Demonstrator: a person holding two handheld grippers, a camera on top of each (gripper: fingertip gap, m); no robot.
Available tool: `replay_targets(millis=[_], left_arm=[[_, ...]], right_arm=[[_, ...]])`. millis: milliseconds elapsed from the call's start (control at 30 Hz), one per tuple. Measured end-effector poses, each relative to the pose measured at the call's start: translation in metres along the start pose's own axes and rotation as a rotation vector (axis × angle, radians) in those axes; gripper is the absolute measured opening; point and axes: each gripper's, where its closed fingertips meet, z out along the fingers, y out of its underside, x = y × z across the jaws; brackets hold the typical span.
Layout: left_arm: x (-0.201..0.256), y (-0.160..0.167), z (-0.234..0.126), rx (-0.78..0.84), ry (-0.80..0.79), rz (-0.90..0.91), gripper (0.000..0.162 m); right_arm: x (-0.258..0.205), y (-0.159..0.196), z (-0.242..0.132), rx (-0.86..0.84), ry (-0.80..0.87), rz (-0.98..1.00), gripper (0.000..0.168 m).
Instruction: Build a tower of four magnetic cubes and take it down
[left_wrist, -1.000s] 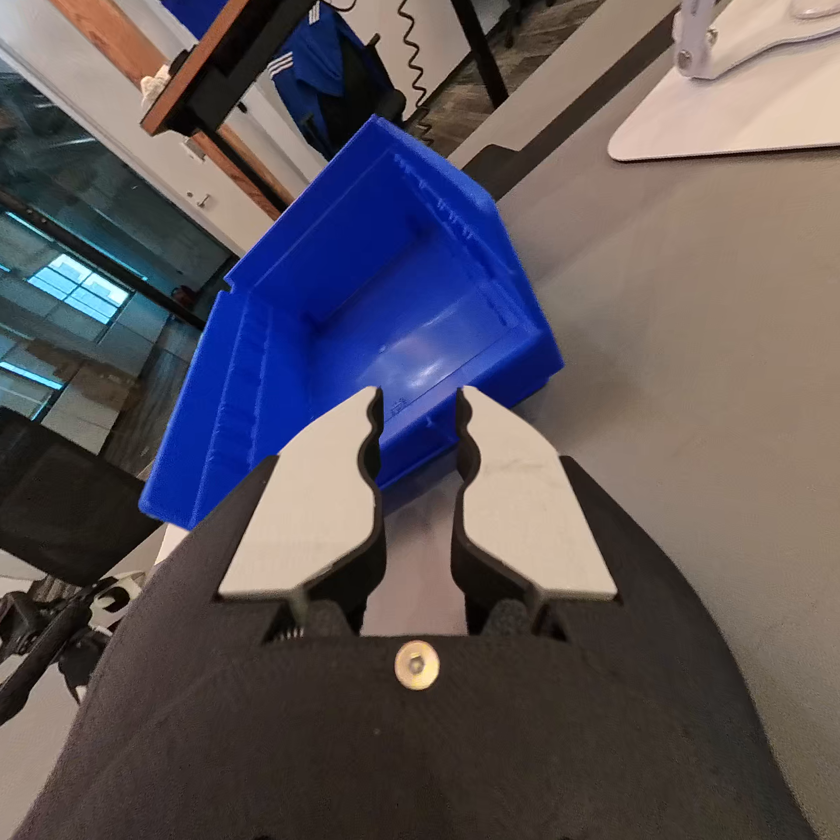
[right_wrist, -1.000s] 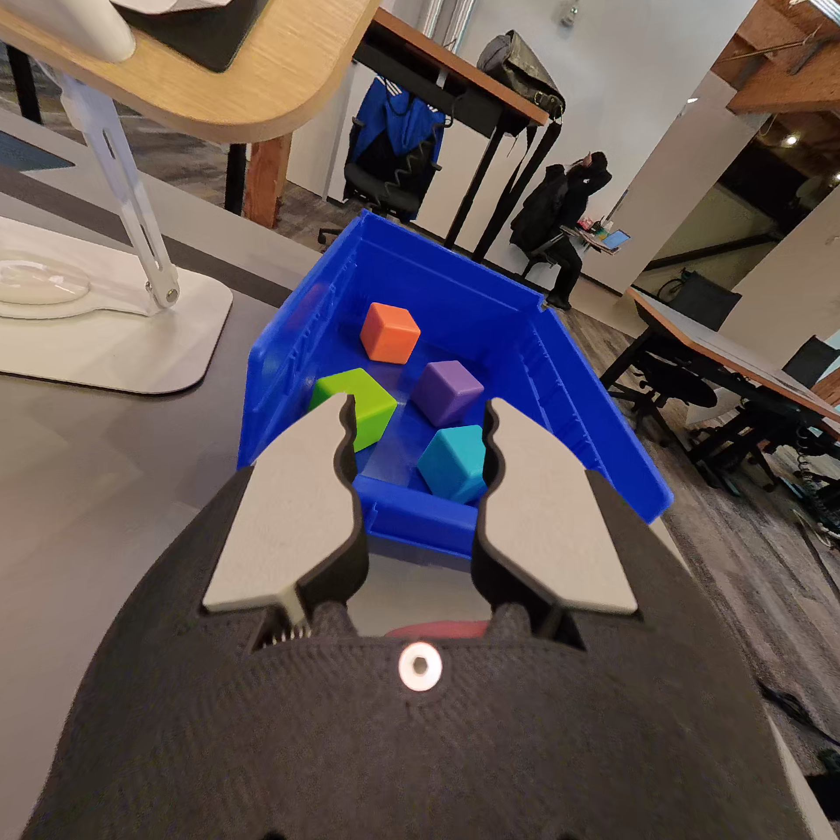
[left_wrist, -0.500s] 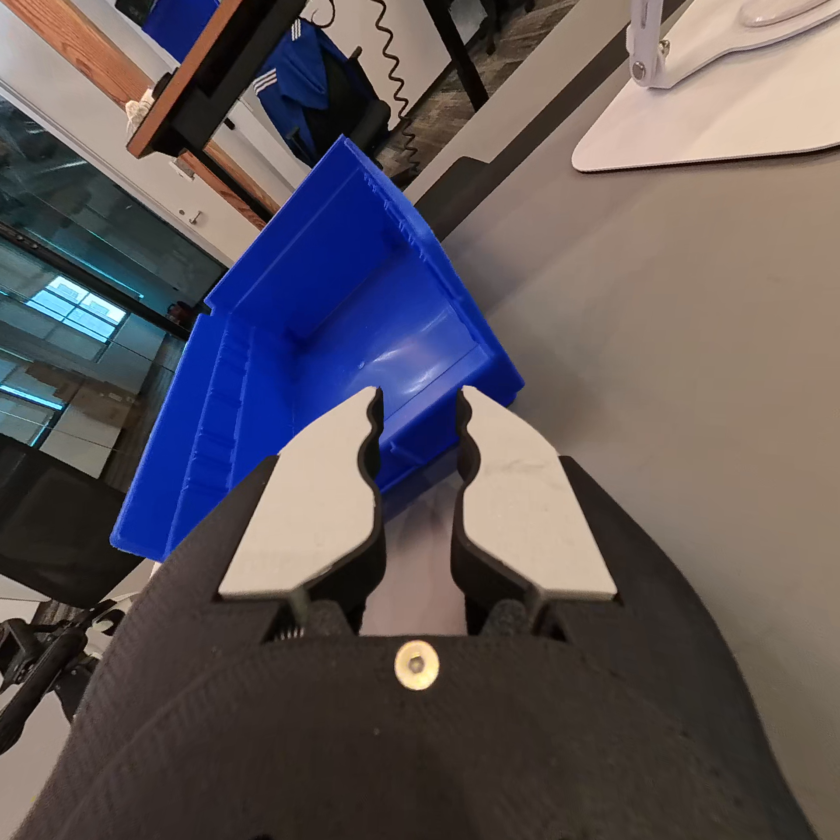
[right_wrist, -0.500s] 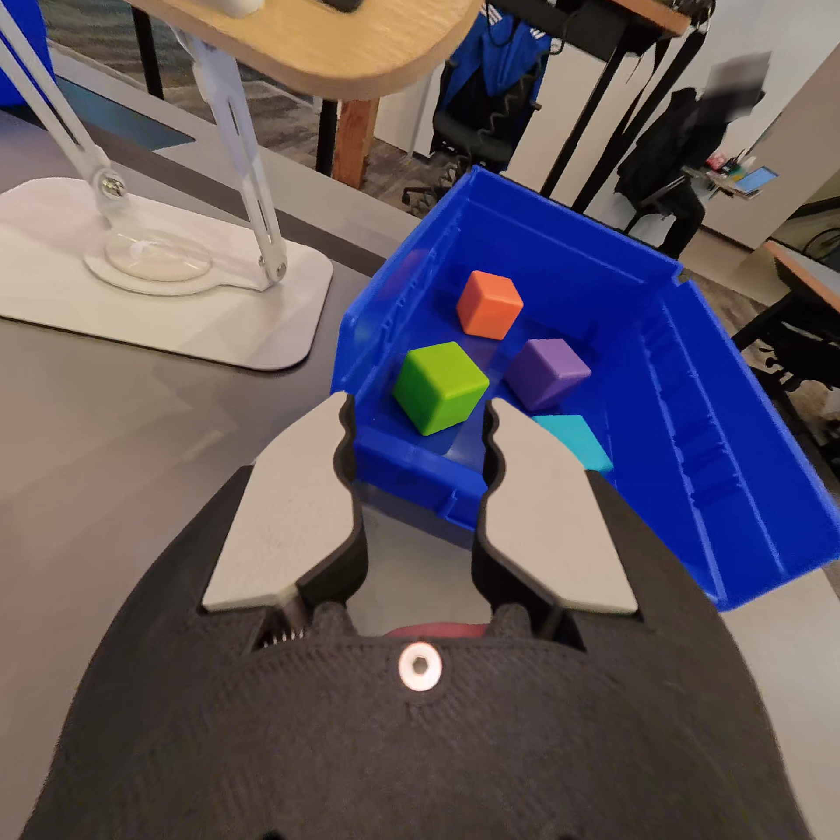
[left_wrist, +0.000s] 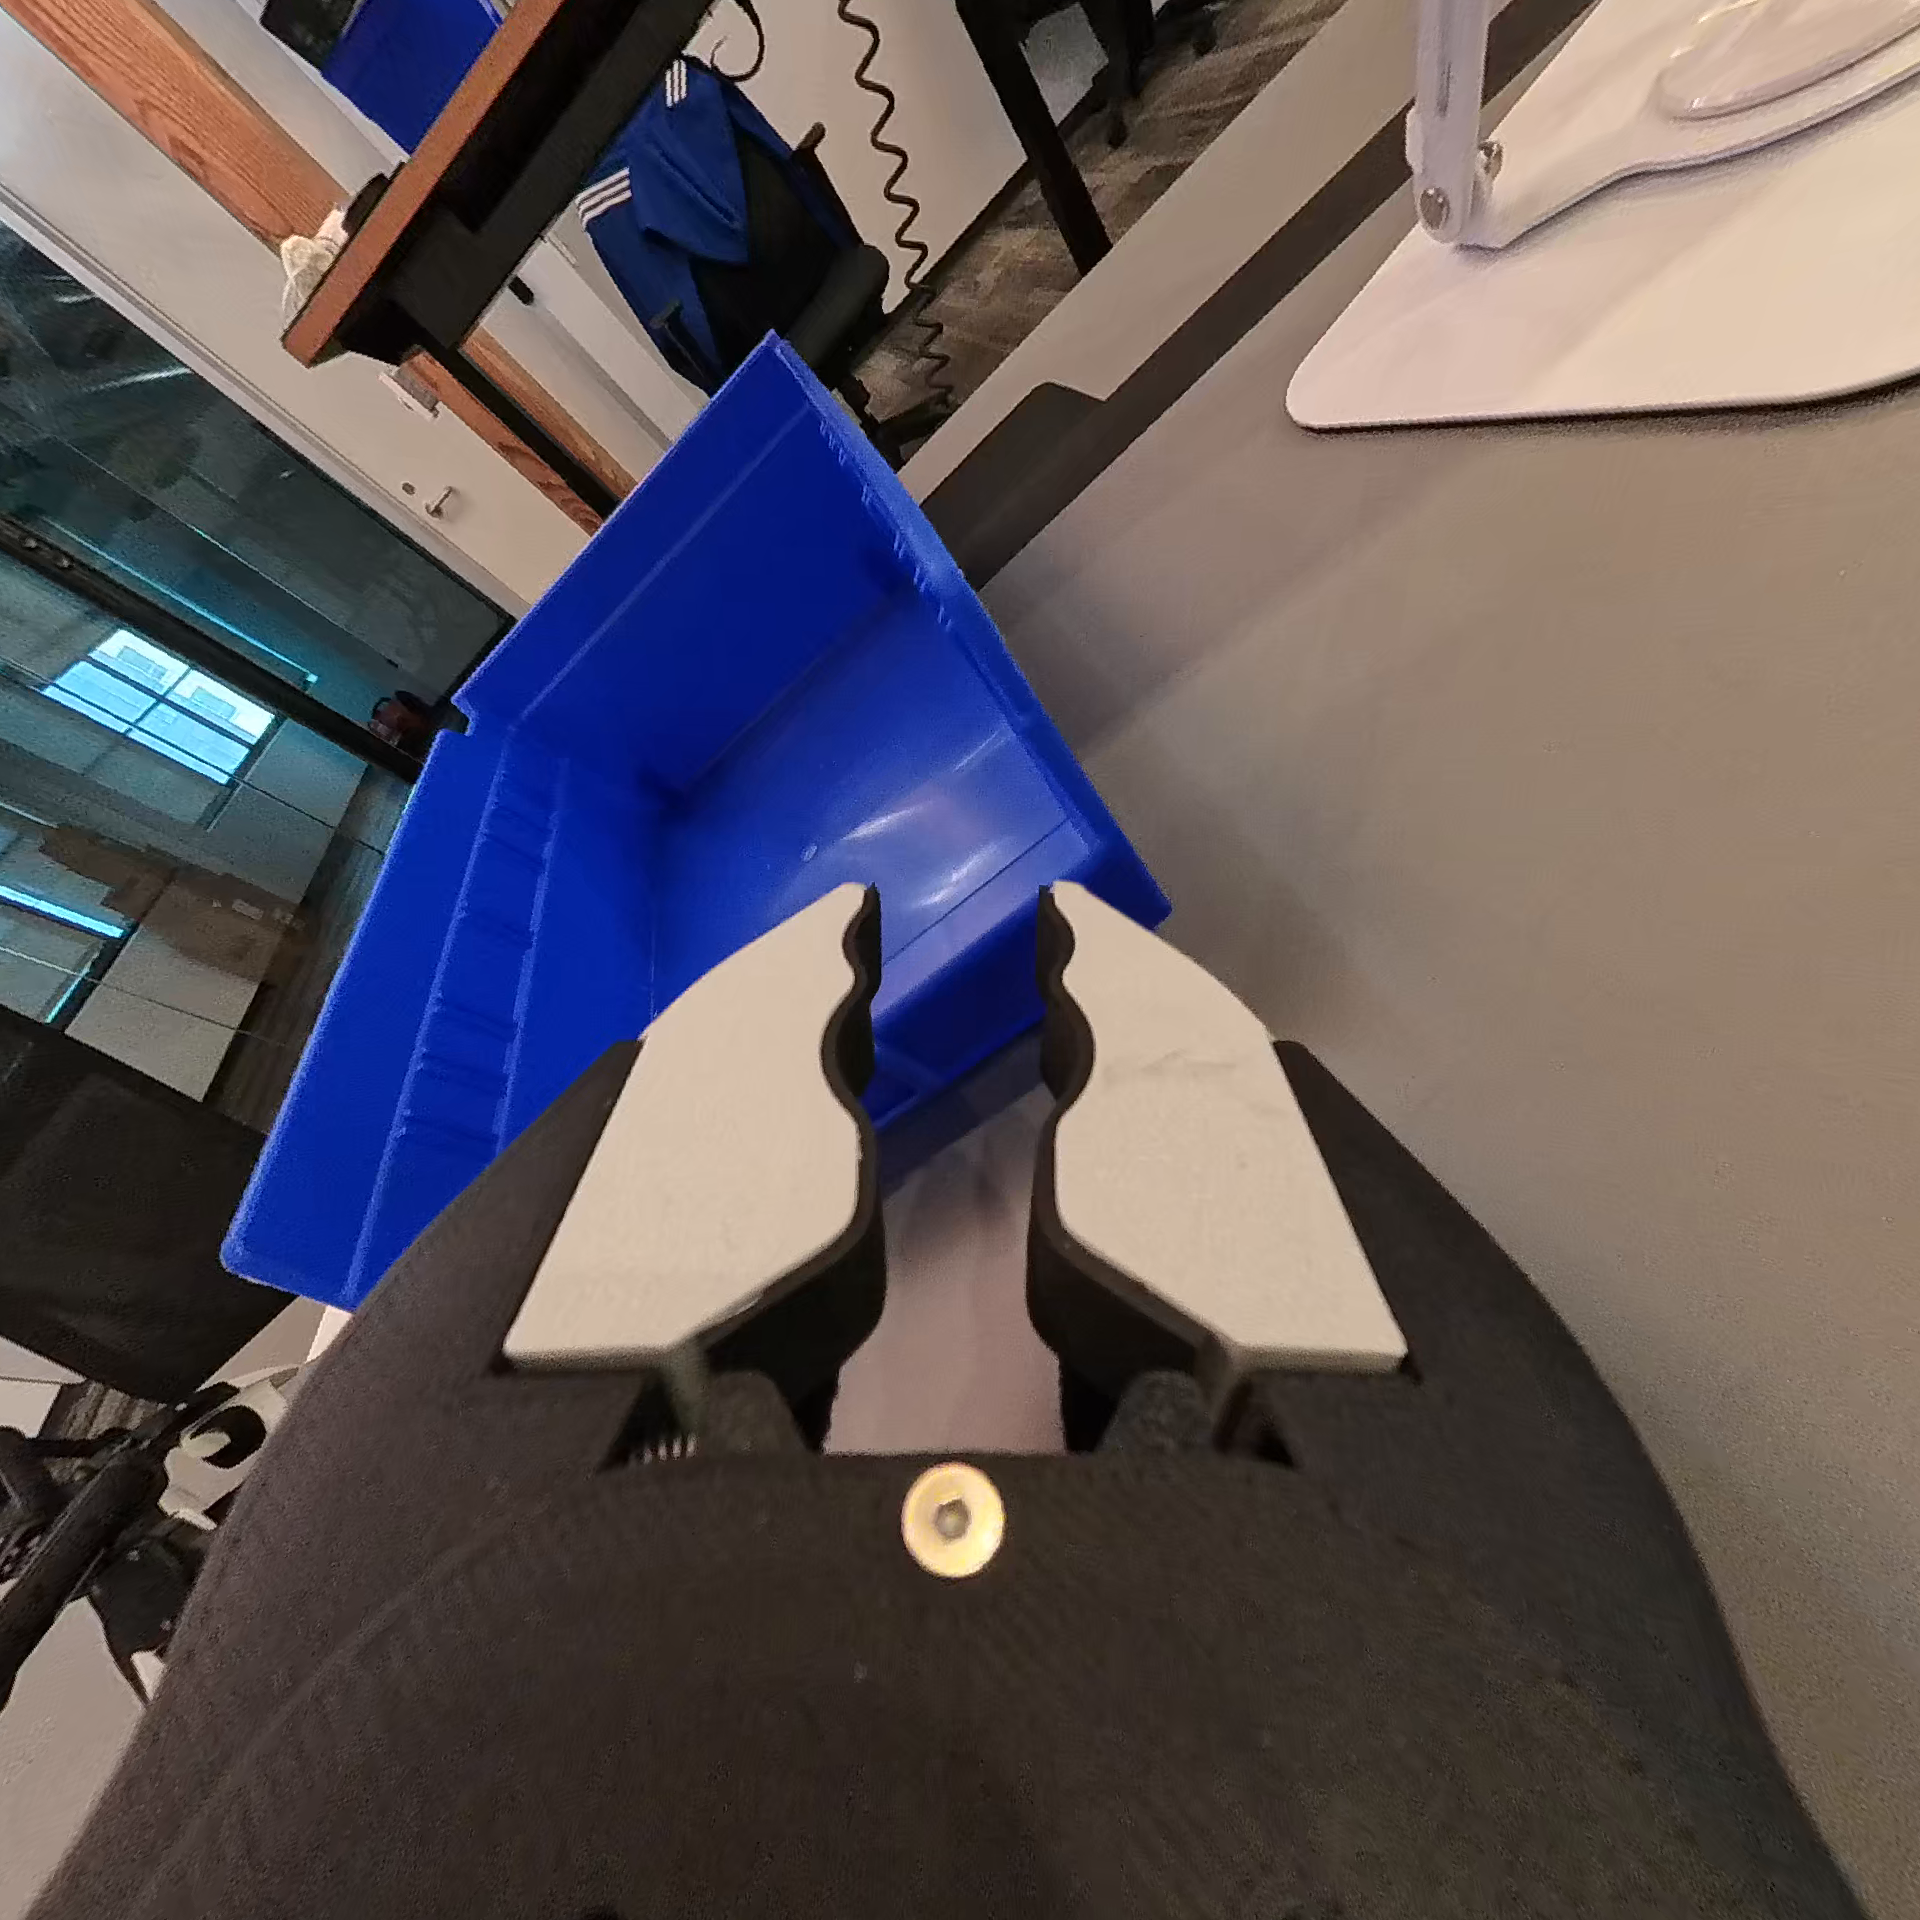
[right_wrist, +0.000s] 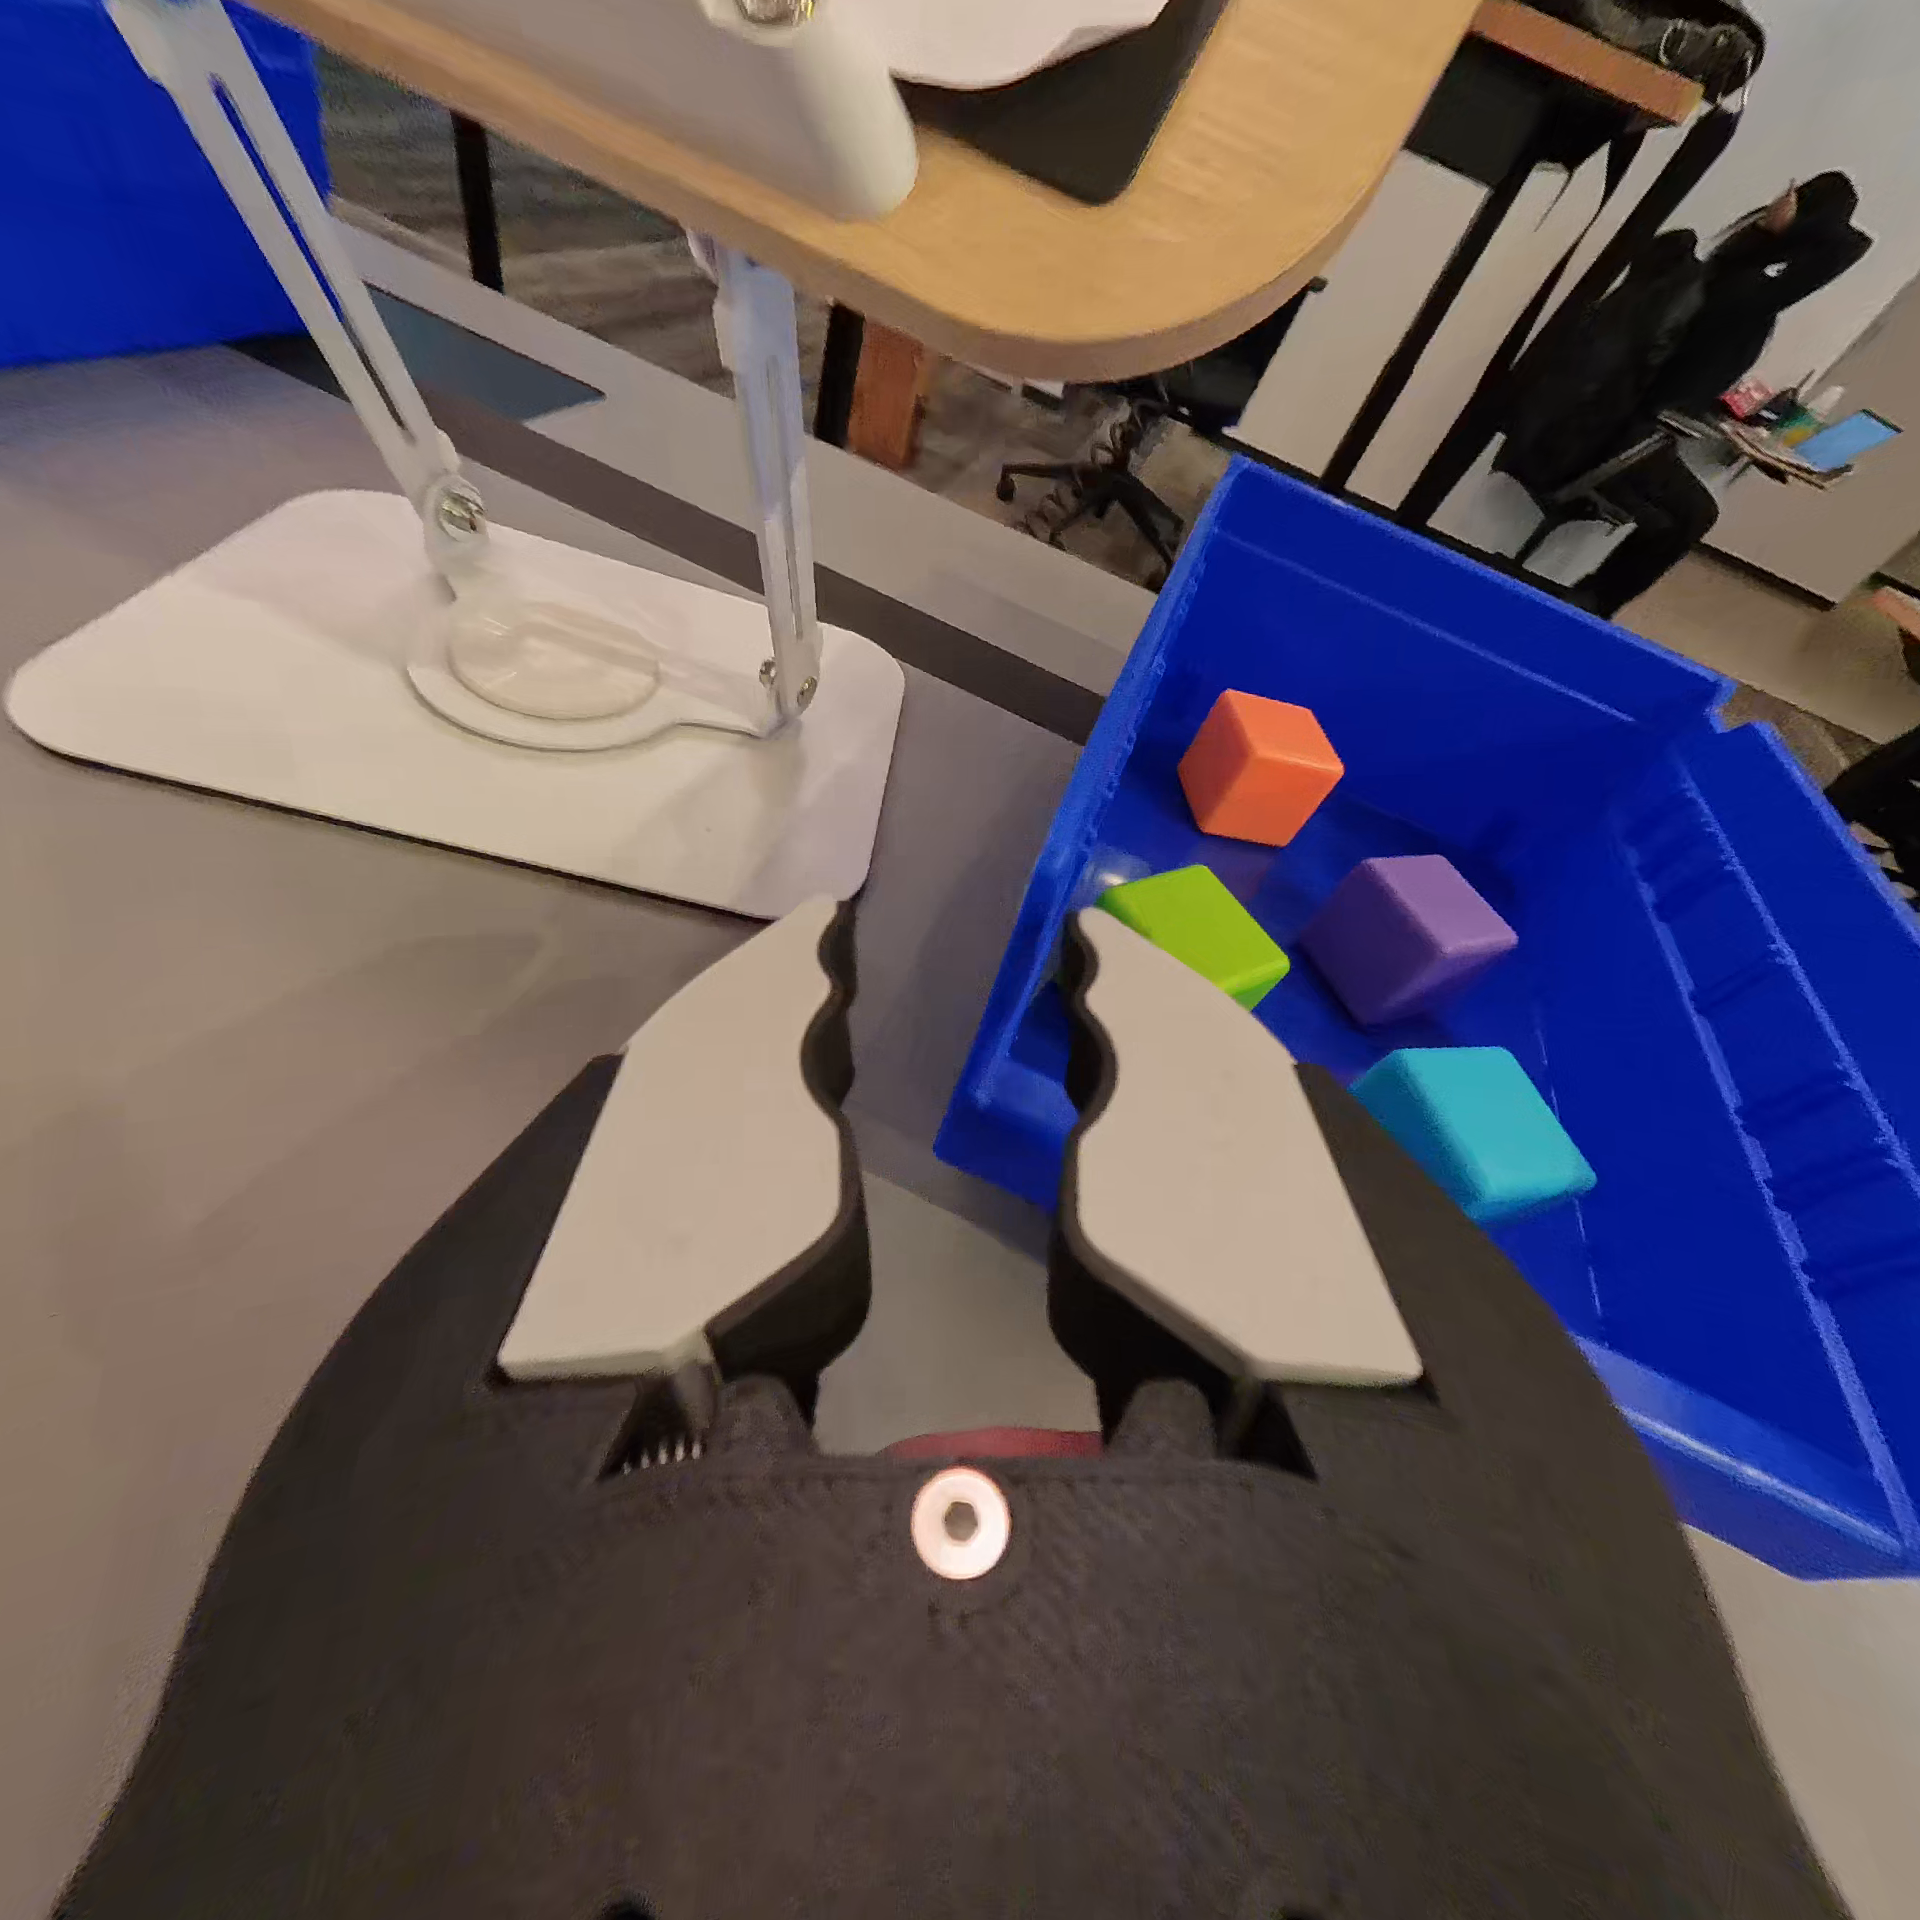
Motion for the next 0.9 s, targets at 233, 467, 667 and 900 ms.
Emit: replay_targets(millis=[233, 467, 667, 900], left_arm=[[0.002, -0.001, 0.001, -0.002, 0.004, 0.003, 0.027], [-0.005, 0.002, 0.001, -0.003, -0.016, -0.028, 0.026], [-0.008, 0.004, 0.000, 0.001, -0.021, -0.050, 0.026], [-0.008, -0.001, -0.003, 0.018, -0.025, -0.040, 0.027]], right_arm=[[0.010, 0.007, 0.010, -0.028, 0.067, -0.022, 0.011], [0.024, 0.014, 0.003, -0.057, 0.082, -0.001, 0.007], [0.049, 0.029, -0.021, -0.084, 0.100, 0.070, 0.005], [0.052, 0.041, -0.055, -0.089, 0.090, 0.103, 0.004]])
